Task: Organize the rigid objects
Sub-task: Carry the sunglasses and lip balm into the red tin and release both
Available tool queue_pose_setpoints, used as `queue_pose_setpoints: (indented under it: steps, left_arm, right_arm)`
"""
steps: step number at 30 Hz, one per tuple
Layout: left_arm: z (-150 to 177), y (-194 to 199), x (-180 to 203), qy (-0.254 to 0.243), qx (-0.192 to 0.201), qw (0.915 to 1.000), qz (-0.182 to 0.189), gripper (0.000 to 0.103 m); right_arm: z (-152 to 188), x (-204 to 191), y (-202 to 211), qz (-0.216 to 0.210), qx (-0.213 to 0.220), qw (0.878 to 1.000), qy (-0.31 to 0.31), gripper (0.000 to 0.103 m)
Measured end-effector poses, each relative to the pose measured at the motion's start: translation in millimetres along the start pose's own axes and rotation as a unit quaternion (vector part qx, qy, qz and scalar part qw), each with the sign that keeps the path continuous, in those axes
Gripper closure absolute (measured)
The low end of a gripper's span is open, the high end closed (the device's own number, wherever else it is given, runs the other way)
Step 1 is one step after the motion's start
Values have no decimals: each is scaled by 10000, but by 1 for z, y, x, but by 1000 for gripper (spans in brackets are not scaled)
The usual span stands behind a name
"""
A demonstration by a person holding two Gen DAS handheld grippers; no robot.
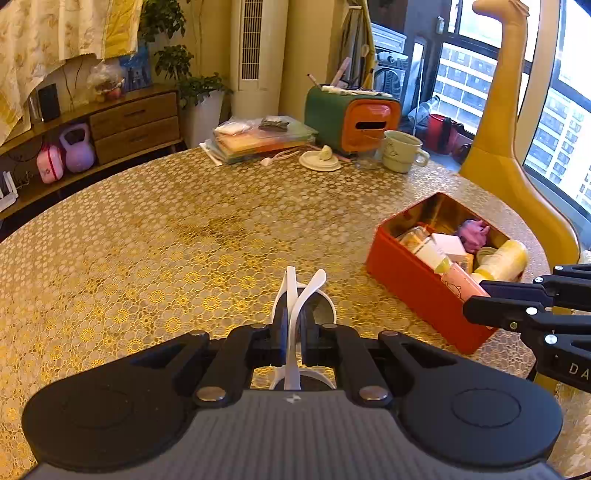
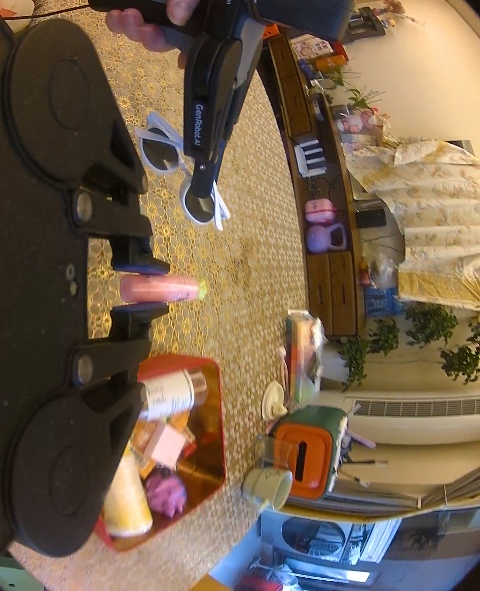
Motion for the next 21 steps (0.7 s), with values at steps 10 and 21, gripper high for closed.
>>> queue_pose_setpoints:
  steps: [10,21]
  left_arm:
    - [-14,8,49,-155,137,9995,252,96]
    - [-31,-7,108,-438,163,9974,556,96]
  right_arm:
    - [9,36,29,271,125,9992,-249,88]
    - [13,80,50,626,218,9966,-487,88]
Point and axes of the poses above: each gripper's, at about its wrist camera, not at the fingertips, and y roughly against the way its jaws point, x to its right, z to its underside, the point moved 2 cm from there along -y, roughly the way its jaws point
